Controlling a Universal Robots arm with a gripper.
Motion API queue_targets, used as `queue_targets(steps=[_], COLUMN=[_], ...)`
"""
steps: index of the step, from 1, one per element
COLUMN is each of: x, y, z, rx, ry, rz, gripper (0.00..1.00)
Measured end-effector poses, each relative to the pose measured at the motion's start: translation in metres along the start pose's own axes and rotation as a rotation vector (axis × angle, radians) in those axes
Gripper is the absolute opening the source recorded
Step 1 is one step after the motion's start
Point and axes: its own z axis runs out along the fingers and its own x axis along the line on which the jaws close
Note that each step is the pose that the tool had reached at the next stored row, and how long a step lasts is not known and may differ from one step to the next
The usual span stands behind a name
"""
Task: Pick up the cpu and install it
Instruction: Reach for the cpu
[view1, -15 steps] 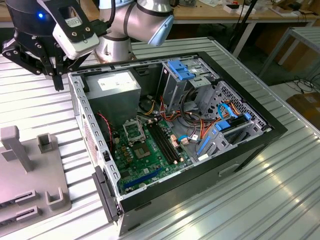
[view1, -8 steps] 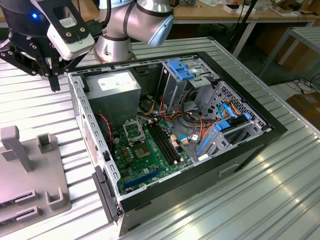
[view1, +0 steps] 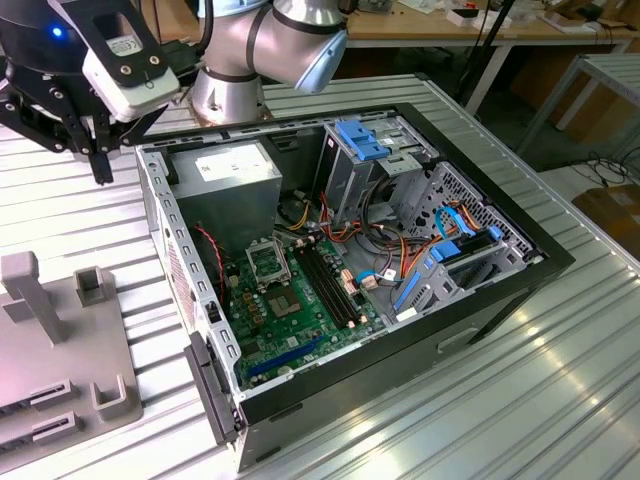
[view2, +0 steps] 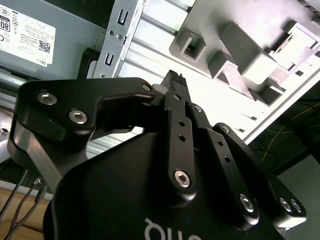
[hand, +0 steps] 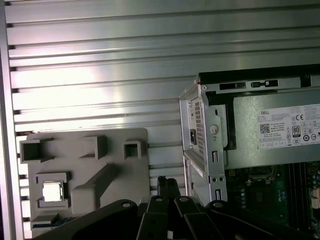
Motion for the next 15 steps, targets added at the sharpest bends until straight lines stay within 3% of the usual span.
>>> queue_targets(steps=[15], x=[0.0058], y=[-0.0004], z=[0.0000], rx=[0.0000], ry=[0.0000], rz=[0.000], gripper=[0.12])
